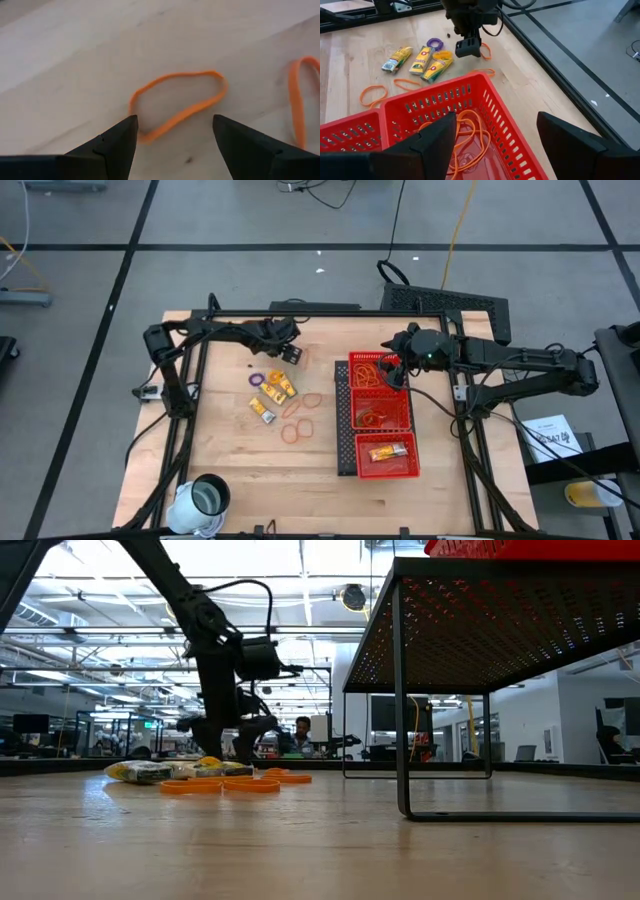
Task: Pick & Place Office Desk Supplies
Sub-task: Put the orange rubber band into the top red bin on the shelf
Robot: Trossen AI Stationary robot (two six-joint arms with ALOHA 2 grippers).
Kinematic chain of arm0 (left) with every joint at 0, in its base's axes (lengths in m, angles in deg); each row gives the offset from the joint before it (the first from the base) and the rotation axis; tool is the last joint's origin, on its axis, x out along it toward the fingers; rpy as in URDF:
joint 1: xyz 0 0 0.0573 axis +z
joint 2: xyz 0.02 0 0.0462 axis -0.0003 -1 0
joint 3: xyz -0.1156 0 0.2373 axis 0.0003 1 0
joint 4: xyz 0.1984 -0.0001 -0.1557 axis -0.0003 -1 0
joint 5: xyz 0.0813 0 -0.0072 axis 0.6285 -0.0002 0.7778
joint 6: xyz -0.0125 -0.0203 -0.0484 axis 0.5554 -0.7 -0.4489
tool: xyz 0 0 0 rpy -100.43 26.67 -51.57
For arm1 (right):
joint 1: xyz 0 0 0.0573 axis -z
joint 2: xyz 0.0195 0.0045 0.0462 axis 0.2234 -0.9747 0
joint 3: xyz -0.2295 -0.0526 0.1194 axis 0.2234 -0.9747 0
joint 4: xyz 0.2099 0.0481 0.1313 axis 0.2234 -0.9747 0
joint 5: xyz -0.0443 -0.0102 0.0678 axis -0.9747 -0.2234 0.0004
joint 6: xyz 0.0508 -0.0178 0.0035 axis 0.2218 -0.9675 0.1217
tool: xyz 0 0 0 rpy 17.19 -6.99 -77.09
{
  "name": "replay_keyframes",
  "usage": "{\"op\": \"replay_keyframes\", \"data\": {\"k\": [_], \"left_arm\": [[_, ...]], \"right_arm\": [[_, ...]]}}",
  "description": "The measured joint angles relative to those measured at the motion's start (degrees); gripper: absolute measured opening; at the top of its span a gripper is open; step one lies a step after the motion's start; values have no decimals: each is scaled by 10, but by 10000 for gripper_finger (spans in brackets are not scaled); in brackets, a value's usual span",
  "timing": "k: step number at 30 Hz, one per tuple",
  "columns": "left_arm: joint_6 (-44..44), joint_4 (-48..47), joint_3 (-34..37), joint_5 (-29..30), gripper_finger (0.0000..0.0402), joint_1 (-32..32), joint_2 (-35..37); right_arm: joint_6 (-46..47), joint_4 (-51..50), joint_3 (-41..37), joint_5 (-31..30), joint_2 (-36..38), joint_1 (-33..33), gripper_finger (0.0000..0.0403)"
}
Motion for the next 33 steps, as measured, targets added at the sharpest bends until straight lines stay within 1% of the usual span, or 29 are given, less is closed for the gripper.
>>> {"op": "replay_keyframes", "data": {"k": [7,12,14,16,19,23,28,30,33], "left_arm": [[30,29,-3,-41,268,21,-33],[30,19,-5,-43,267,24,-42],[32,17,-5,-49,257,24,-42],[35,14,-5,-57,236,24,-42],[39,10,-4,-64,190,20,-42],[41,9,-4,-74,114,19,-42],[53,11,-3,-90,22,19,-42],[60,16,-3,-90,8,19,-42],[69,27,-2,-85,12,16,-42]], "right_arm": [[-2,0,0,0,0,0,265],[-2,0,0,0,0,0,265],[-2,-1,-1,0,0,0,265],[-2,1,-2,0,0,0,265],[-2,11,-14,0,0,0,265],[-2,25,-33,0,0,0,265],[-1,30,-35,0,0,0,265],[-2,31,-35,0,0,0,265],[-4,36,-35,0,0,0,265]]}}
